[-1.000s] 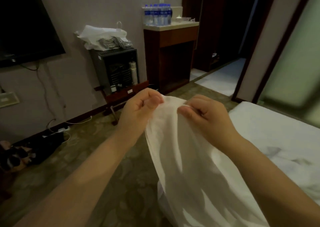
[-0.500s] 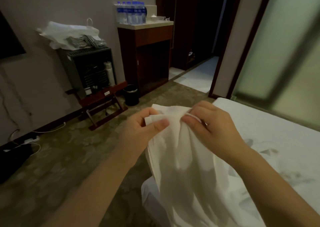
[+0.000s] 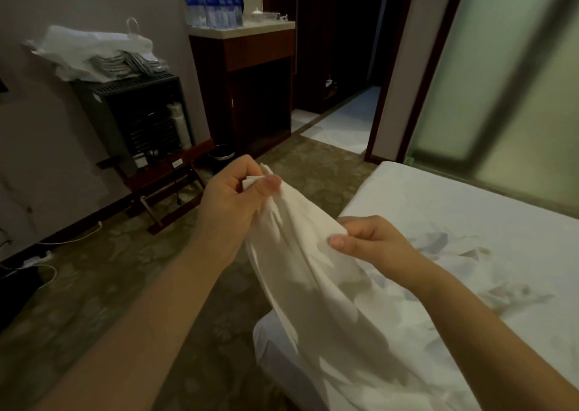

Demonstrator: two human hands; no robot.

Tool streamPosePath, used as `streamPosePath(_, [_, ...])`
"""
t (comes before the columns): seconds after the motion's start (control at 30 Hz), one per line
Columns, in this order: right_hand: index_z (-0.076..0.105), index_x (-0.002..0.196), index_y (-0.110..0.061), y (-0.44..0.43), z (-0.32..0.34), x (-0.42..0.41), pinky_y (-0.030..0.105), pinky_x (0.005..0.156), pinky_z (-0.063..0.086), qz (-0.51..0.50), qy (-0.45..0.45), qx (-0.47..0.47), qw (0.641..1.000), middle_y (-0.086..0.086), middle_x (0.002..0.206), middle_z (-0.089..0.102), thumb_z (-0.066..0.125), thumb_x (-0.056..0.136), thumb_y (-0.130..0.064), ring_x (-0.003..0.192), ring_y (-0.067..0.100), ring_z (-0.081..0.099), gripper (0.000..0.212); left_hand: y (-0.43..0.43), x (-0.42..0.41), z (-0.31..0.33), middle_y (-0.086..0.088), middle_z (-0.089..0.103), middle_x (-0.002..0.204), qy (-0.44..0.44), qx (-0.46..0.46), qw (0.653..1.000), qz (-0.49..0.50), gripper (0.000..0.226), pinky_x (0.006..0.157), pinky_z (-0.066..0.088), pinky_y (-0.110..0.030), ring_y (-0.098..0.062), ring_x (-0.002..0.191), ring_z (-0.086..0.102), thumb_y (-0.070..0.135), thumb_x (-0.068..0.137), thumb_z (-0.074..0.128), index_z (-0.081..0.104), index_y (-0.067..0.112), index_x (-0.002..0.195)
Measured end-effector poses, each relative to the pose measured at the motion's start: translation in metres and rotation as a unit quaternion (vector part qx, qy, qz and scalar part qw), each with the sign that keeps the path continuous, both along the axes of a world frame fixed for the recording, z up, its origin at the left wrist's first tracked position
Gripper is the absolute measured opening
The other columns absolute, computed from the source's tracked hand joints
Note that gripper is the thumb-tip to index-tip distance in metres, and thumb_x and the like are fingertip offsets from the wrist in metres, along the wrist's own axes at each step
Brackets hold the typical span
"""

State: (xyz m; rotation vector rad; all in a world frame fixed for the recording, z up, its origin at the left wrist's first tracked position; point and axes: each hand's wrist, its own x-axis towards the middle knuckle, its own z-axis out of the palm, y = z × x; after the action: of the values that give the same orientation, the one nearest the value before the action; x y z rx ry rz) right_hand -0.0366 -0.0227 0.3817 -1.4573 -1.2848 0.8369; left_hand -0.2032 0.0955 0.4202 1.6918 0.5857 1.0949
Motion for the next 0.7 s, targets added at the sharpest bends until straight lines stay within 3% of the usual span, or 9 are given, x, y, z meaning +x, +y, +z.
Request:
streamPosePath(0.1, [0.064, 0.072, 0.01, 0.011, 0.0, 0.002, 0.019, 0.058, 0.043, -0.095, -0.016, 0.058, 0.994, -0.002, 0.06, 0.054, 0.065, 0.07, -0.039, 0.058, 0.009, 0.052, 0.049, 0.007, -0.001, -0.005, 0.015, 0.048, 0.056, 0.004, 0.014, 0.999, 0.029, 0.028, 0.055, 0.041, -0.02, 0.0, 0.054, 0.044, 0.028, 0.083, 0.06, 0.044, 0.019, 0.062])
streamPosePath(0.23, [0.053, 0.054, -0.005, 0.031, 0.036, 0.01, 0.013, 0.052, 0.035, -0.183, -0.179, 0.155, 0.954, -0.004, 0.052, 0.048, 0.066, 0.082, -0.035, 0.05, 0.006, 0.044, 0.043, 0.038, 0.022, 0.008, 0.014, 0.047, 0.055, -0.019, 0.018, 0.998, 0.063, 0.03, 0.051, 0.039, -0.013, 0.002, 0.051, 0.043, 0.019, 0.09, 0.058, 0.044, 0.016, 0.064])
streamPosePath(0.3, [0.047, 0.053, -0.006, 0.051, 0.072, 0.034, 0.015, 0.048, 0.032, -0.215, -0.224, 0.157, 0.938, -0.005, 0.05, 0.042, 0.063, 0.086, -0.034, 0.047, 0.008, 0.038, 0.047, 0.067, 0.057, 0.037, 0.009, 0.044, 0.058, -0.024, 0.035, 0.998, 0.048, 0.029, 0.05, 0.036, -0.01, 0.002, 0.05, 0.041, 0.019, 0.091, 0.058, 0.044, 0.011, 0.067])
streamPosePath(0.4, [0.044, 0.049, -0.013, 0.081, 0.159, 0.1, 0.013, 0.042, 0.031, -0.272, -0.29, 0.135, 0.908, -0.008, 0.042, 0.039, 0.06, 0.09, -0.036, 0.04, 0.007, 0.036, 0.049, 0.108, 0.138, 0.118, -0.001, 0.039, 0.063, -0.027, 0.082, 0.996, 0.022, 0.029, 0.051, 0.033, -0.016, -0.006, 0.053, 0.038, 0.019, 0.09, 0.059, 0.042, 0.01, 0.069])
streamPosePath(0.5, [0.041, 0.048, -0.015, 0.085, 0.28, 0.165, 0.017, 0.044, 0.032, -0.333, -0.404, 0.161, 0.837, -0.004, 0.045, 0.037, 0.059, 0.091, -0.035, 0.044, 0.008, 0.035, 0.051, 0.119, 0.219, 0.229, 0.0, 0.042, 0.063, -0.066, 0.152, 0.985, 0.037, 0.034, 0.052, 0.032, -0.022, -0.011, 0.056, 0.039, 0.023, 0.089, 0.061, 0.04, 0.013, 0.065])
streamPosePath(0.63, [0.039, 0.047, -0.014, 0.039, 0.444, 0.202, 0.027, 0.048, 0.027, -0.427, -0.53, 0.239, 0.693, 0.001, 0.048, 0.037, 0.058, 0.091, -0.037, 0.049, 0.015, 0.035, 0.053, 0.082, 0.286, 0.386, -0.003, 0.047, 0.065, -0.175, 0.237, 0.955, 0.038, 0.037, 0.056, 0.032, -0.029, -0.018, 0.069, 0.045, 0.025, 0.088, 0.062, 0.04, 0.016, 0.06])
streamPosePath(0.7, [0.038, 0.048, -0.014, 0.01, 0.505, 0.204, 0.031, 0.054, 0.025, -0.469, -0.543, 0.293, 0.632, 0.001, 0.049, 0.037, 0.058, 0.09, -0.04, 0.048, 0.013, 0.035, 0.053, 0.056, 0.299, 0.455, -0.002, 0.046, 0.067, -0.236, 0.256, 0.937, 0.012, 0.035, 0.048, 0.03, -0.018, -0.016, 0.074, 0.044, 0.025, 0.088, 0.063, 0.042, 0.018, 0.061])
